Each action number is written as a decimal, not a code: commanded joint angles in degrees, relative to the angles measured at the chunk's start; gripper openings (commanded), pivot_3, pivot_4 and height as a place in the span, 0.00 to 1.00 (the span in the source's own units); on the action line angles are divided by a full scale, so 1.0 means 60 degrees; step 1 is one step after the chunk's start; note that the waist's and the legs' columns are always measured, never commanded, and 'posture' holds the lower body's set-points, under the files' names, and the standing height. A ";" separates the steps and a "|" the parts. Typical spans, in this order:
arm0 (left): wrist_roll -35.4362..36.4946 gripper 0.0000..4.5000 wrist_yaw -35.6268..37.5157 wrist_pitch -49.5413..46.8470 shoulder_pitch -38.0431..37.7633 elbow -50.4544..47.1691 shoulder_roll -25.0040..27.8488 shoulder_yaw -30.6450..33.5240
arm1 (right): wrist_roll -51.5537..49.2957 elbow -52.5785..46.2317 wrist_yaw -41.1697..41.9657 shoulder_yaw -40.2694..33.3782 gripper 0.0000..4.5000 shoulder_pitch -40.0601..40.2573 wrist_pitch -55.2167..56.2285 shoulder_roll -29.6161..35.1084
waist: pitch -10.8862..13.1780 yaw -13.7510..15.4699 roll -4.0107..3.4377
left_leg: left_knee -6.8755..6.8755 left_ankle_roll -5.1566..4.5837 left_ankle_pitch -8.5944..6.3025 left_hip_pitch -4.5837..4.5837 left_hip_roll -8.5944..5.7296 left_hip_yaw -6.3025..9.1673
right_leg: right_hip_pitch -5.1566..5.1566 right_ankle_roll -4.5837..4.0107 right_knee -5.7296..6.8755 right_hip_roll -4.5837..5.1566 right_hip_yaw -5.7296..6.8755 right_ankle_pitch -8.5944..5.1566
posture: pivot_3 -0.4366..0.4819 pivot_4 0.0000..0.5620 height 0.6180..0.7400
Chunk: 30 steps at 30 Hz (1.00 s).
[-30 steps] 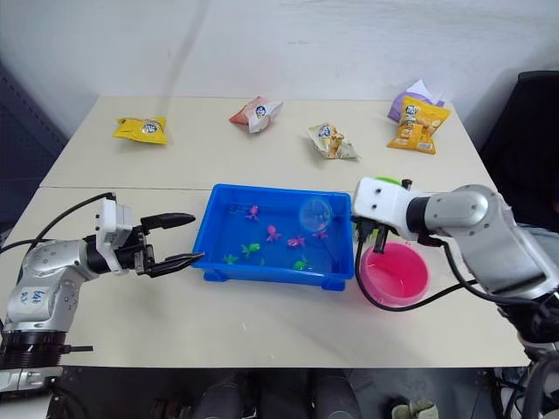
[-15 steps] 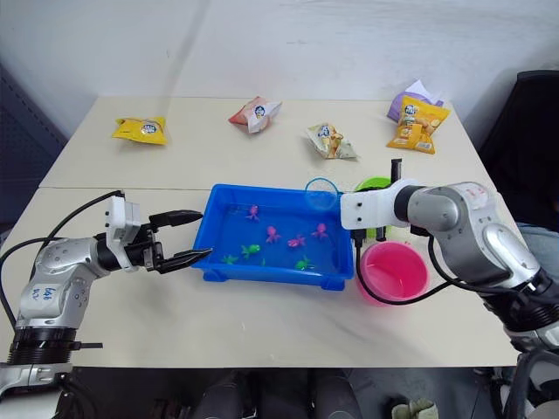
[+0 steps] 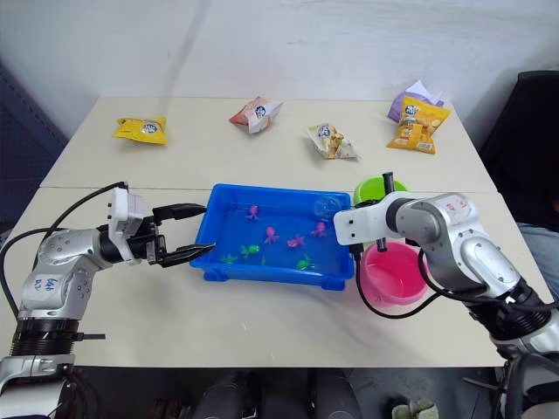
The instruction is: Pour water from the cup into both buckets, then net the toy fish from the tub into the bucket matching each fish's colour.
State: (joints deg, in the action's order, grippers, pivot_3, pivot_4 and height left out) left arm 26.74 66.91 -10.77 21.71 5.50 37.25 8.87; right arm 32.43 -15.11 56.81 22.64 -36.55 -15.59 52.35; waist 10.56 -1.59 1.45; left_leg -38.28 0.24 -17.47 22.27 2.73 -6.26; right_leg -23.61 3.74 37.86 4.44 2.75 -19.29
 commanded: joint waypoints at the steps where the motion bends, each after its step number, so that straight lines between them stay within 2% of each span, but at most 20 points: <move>1: 0.0094 1.00 0.0060 0.0041 -0.0064 -0.0231 0.0077 0.0018 | 0.0162 -0.0395 0.0517 -0.0078 0.00 0.0114 -0.0544 -0.0215 | 0.0000 0.0002 0.0000 | 0.0000 0.0000 0.0000 0.0000 0.0000 0.0001 | 0.0001 0.0000 0.0000 0.0000 0.0001 0.0000 | 0.48 0.27 1.00; 5: 0.0085 1.00 0.0064 0.0087 -0.0163 -0.0255 0.0075 0.0032 | -0.0102 -0.0605 0.1011 -0.0278 0.00 0.0295 -0.1318 -0.0592 | 0.0000 0.0003 0.0000 | -0.0001 0.0000 0.0000 0.0000 0.0000 0.0002 | 0.0001 0.0000 0.0001 0.0000 0.0001 0.0000 | 0.48 0.27 1.00; 11: 0.0088 1.00 0.0106 0.0267 -0.0417 -0.0235 0.0090 0.0105 | -0.1262 -0.1357 0.1927 -0.1026 0.00 0.0673 -0.4677 -0.1417 | -0.0002 0.0005 0.0003 | -0.0002 -0.0001 0.0000 -0.0002 0.0001 0.0010 | 0.0008 0.0000 0.0003 0.0000 0.0005 0.0000 | 0.48 0.27 1.00; 16: 0.0117 1.00 0.0161 0.0424 -0.0631 -0.0174 0.0136 0.0192 | -0.2480 -0.2038 0.2244 -0.1574 0.00 0.0608 -0.7311 -0.1594 | -0.0002 0.0005 0.0002 | -0.0005 -0.0003 -0.0001 -0.0002 -0.0001 0.0014 | 0.0009 0.0000 0.0005 0.0004 0.0004 0.0000 | 0.48 0.27 1.00; 21: 0.0142 1.00 0.0183 0.0474 -0.0792 -0.0211 0.0144 0.0216 | -0.3552 -0.2507 0.2080 -0.2022 0.00 0.0713 -0.8483 -0.1304 | -0.0002 0.0004 0.0002 | -0.0002 -0.0006 -0.0003 -0.0001 -0.0002 0.0019 | 0.0008 -0.0001 0.0003 0.0005 0.0006 0.0000 | 0.48 0.27 1.00; 25: 0.0174 1.00 0.0241 0.0521 -0.0854 -0.0228 0.0116 0.0212 | -0.4675 -0.2820 0.1908 -0.3035 0.00 0.0808 -0.9459 -0.1249 | -0.0002 0.0005 0.0003 | 0.0000 -0.0007 -0.0004 -0.0001 -0.0003 0.0019 | 0.0009 -0.0001 0.0001 0.0007 0.0006 0.0000 | 0.48 0.27 1.00; 30: 0.0172 1.00 0.0346 0.0481 -0.0756 -0.0147 0.0043 0.0094 | -0.5787 -0.3231 0.1698 -0.4012 0.00 0.1336 -0.9811 -0.0843 | -0.0002 0.0002 0.0003 | 0.0004 -0.0007 -0.0004 -0.0001 -0.0003 0.0021 | 0.0009 -0.0001 -0.0001 0.0006 0.0007 0.0000 | 0.48 0.27 1.00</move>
State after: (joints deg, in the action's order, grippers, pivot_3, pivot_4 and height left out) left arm 26.85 68.48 -8.53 16.97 5.43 37.23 8.94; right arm 0.02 -32.00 67.47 1.34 -28.78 -73.98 46.20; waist 10.55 -1.58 1.46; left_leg -38.26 0.19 -17.49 22.26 2.72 -6.14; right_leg -23.55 3.73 37.86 4.48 2.79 -19.29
